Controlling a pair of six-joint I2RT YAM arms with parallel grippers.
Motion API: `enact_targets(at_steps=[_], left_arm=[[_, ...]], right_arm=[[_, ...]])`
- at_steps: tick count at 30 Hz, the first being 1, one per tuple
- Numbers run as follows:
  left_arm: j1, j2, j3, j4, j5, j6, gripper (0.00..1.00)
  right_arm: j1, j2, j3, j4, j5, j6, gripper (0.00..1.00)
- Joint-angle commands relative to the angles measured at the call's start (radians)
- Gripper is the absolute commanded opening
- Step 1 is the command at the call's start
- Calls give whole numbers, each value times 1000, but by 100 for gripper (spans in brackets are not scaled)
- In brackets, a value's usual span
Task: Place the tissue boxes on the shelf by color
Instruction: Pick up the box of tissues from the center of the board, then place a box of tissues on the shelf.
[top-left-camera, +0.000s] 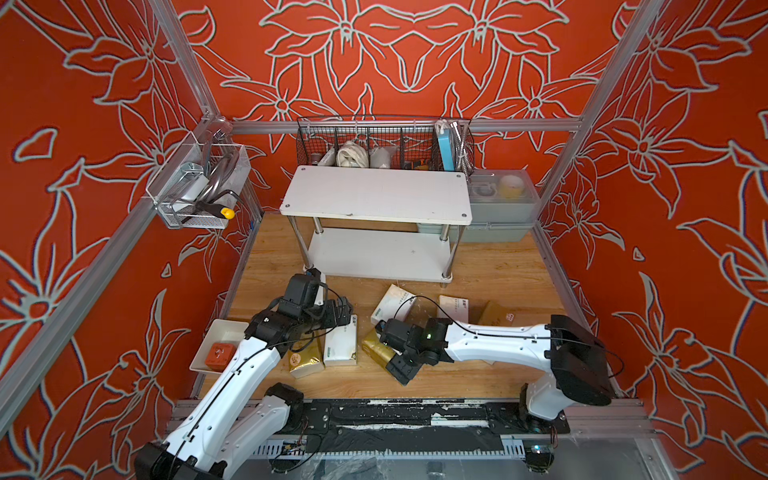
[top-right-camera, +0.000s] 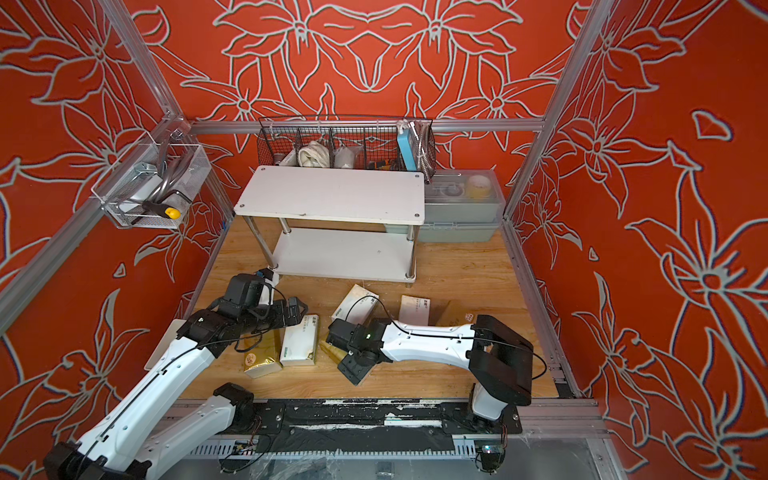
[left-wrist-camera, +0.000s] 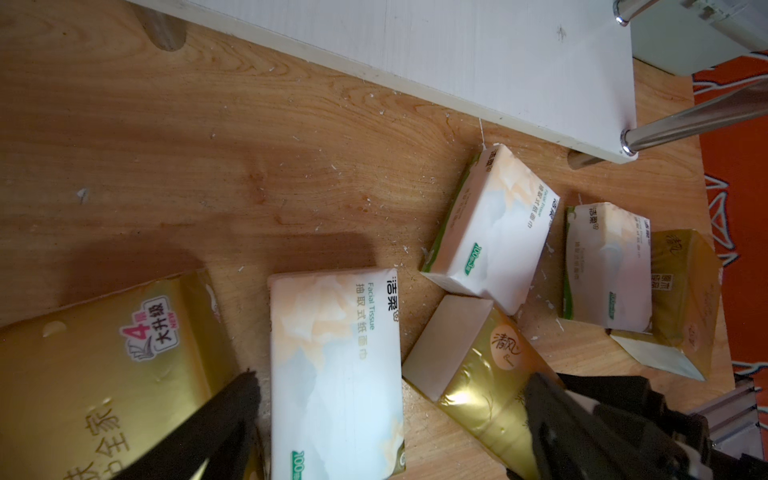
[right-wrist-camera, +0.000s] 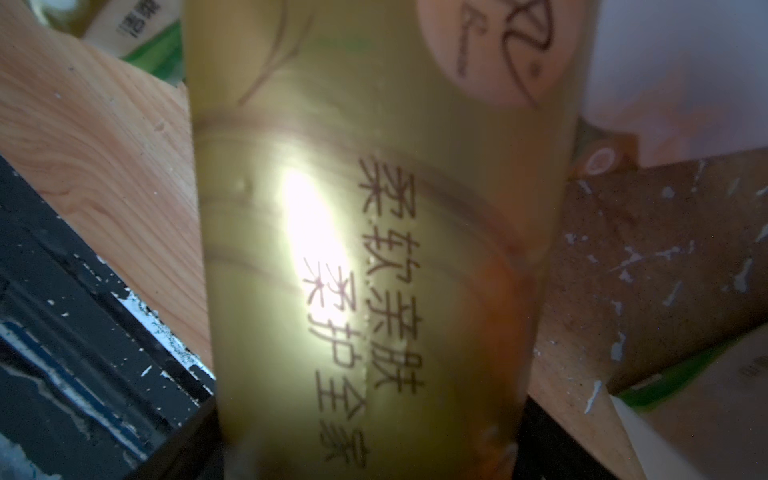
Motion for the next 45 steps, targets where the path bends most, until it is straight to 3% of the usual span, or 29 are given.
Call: enact_targets(at_steps=[1,7,14,21,34,45], left_arm=[[-4,-15,-13,4,-8,10,98],[-5,-18,-13,1,-11,11,98],[-5,-24,2,-13,-19,15,98],[-5,-27,27,-20,-31,16,98],[-3,-23,39,-16,-31,8,98],[-5,-16,42,-16,-25,12,98]], right_arm=[[5,-28,-33,-7,-21,27,81],[5,-98,-50,-32,-26,59,72],[6,-207,-31,-84,-7,95,71],[-12,-267,62,-140,87,136,71],[-260,-203,155,-27,207,308,69],[-348,-28,269,38,381,381,69]])
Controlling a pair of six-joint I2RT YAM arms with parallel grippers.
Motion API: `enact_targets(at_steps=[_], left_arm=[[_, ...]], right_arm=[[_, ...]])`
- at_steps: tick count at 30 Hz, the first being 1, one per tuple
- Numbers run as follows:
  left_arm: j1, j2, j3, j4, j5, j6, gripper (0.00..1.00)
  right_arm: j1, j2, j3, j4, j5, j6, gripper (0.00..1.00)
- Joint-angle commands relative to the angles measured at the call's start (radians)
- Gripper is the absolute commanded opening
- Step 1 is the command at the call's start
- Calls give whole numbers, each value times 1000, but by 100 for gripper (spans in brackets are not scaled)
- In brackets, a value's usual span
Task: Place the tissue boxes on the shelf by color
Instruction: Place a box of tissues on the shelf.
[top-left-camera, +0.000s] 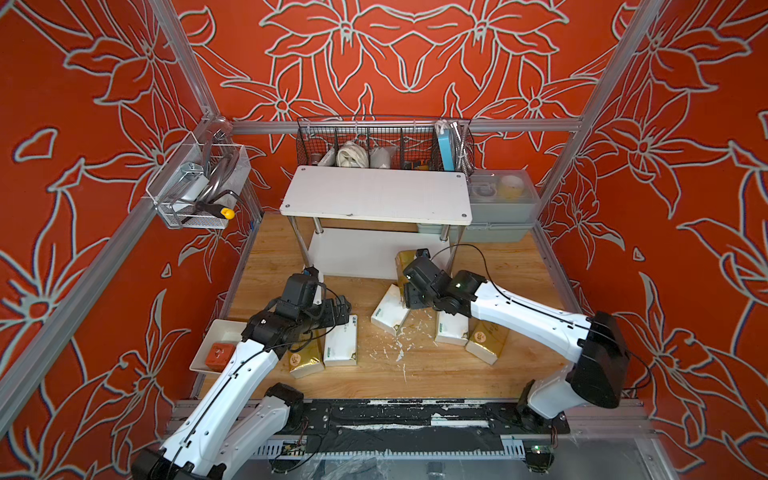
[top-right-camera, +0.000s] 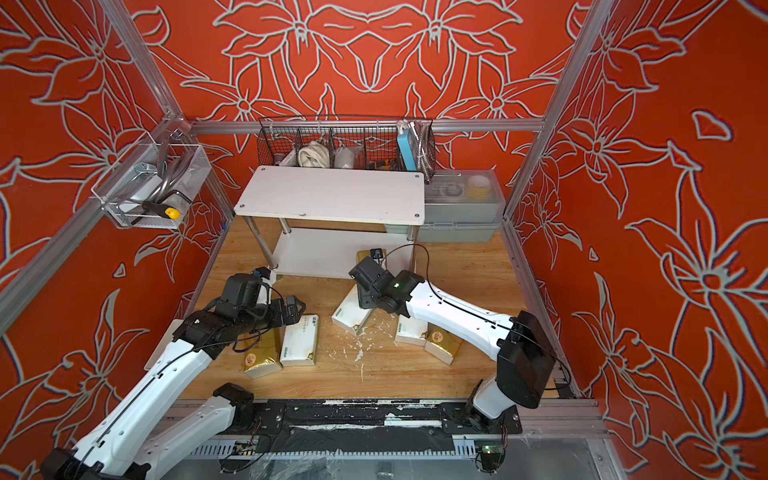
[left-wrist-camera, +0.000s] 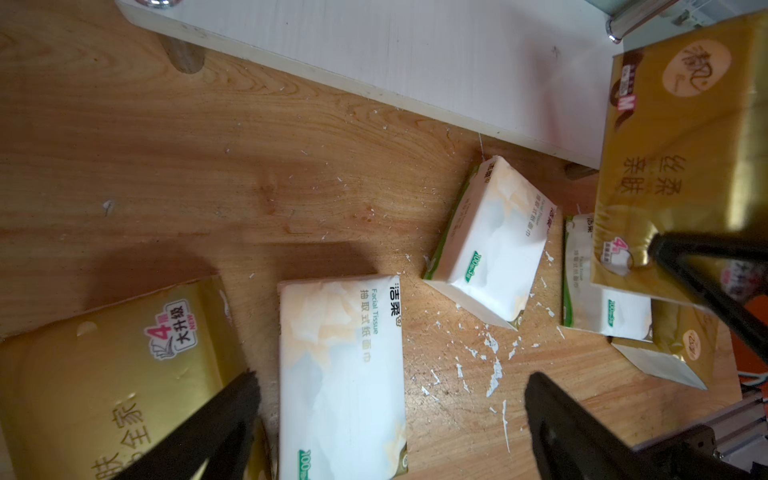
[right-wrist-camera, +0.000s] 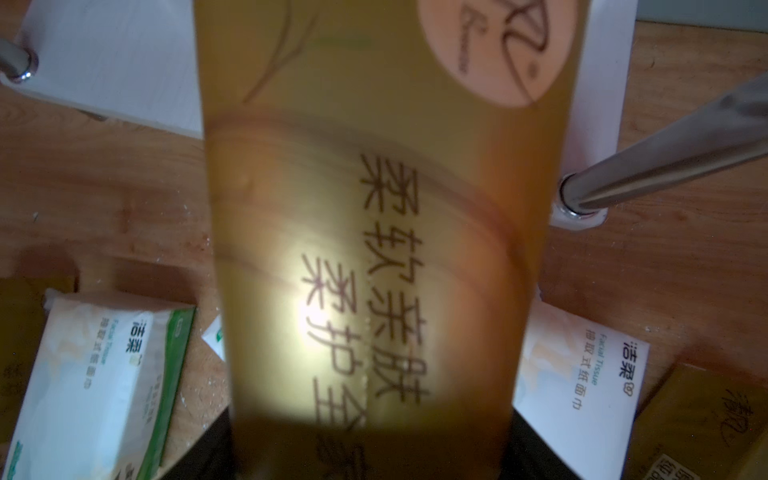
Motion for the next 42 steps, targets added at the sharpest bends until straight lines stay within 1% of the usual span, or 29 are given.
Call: enact_targets(at_steps=[1,7,13,19,25,35,42], left_arm=[[-4,-2,22,-6,0,9,98],[-4,-12,24,-15,0,11,98],[-5,-26,15,-31,0,15,99],[-3,-40,3,-37,1,16,98],[-4,-40,-1,-39,6,17,98],[-5,-46,-9,-41,11,10,98],[-5,-55,-15,-43,10,2,98]], right_arm=[[-23,50,55,49,113,44,69],[-70,159,127,82,151,56,69],[-109,231,176,103,176,70,70],[-142,275,203,124,167,73,70],[-162,321,242,125,162,47,73],[-191,397,296,126,166,5,74],[-207,418,315,113,162,-21,79]])
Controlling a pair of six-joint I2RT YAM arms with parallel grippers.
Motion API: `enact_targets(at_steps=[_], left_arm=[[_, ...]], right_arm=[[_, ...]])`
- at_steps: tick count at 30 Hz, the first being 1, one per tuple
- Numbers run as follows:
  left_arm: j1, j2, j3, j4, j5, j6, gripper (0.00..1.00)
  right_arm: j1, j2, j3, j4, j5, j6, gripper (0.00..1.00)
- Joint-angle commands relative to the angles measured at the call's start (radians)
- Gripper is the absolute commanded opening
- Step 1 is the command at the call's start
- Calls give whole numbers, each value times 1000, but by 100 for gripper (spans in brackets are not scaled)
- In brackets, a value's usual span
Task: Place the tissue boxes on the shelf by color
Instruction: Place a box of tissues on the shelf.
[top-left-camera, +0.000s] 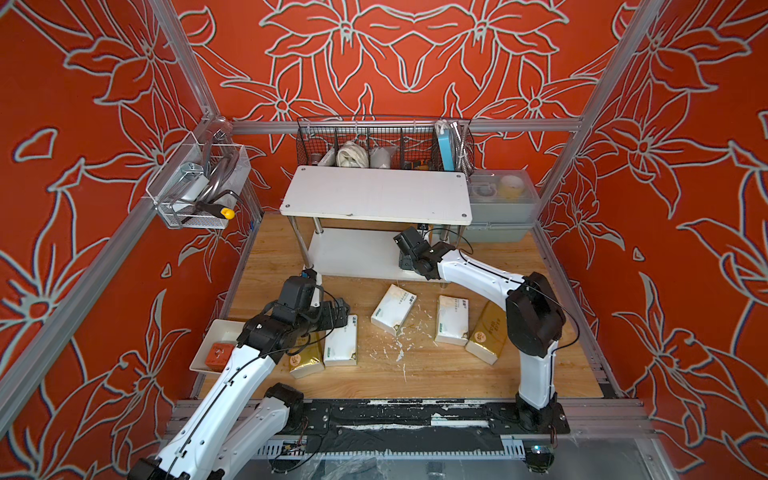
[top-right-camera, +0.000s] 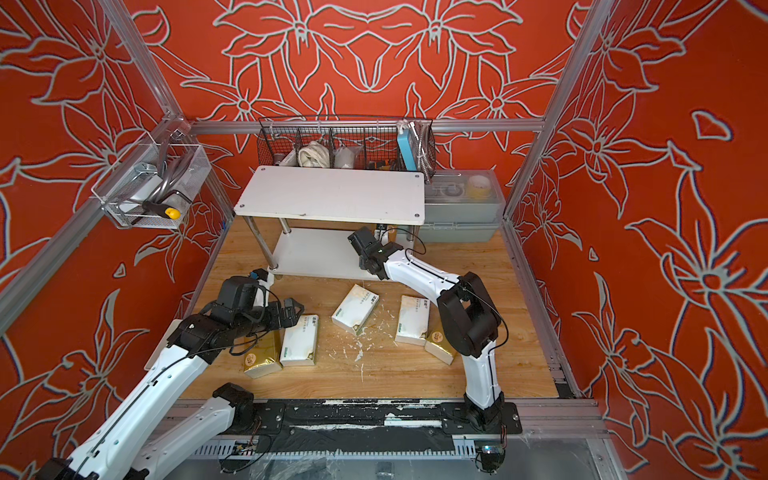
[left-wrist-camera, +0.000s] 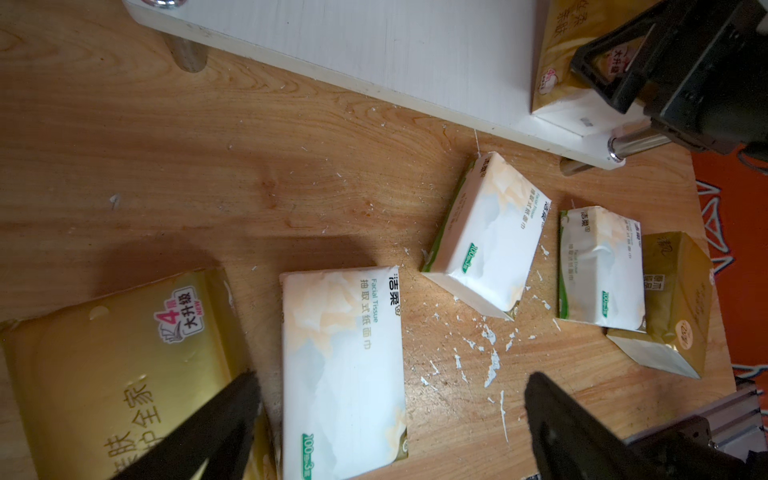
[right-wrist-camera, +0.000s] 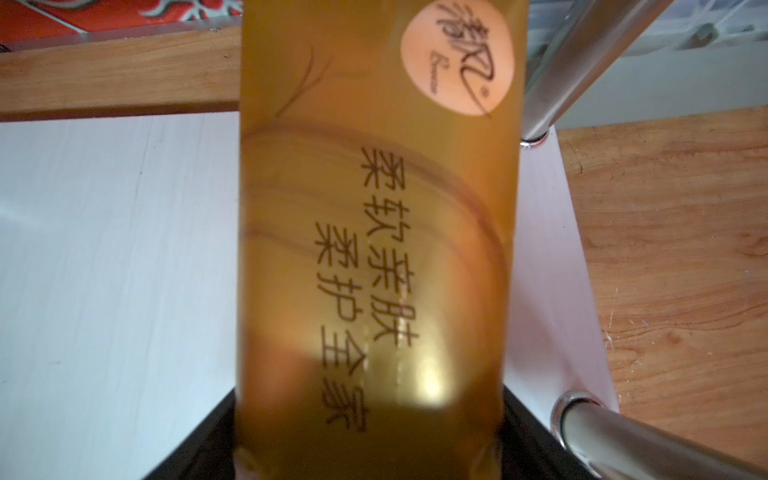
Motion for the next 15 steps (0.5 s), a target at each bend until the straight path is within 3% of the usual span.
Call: enact_targets(at_steps=[1,15], left_arm=[[-5,-12,-13,-12,7,-4,98],[-4,-14,-7,-15,0,-10,98]], right_arm=[[-14,29,20,-15,31,-24,80],[-15,-43,-23,-9,-20,-78,99]])
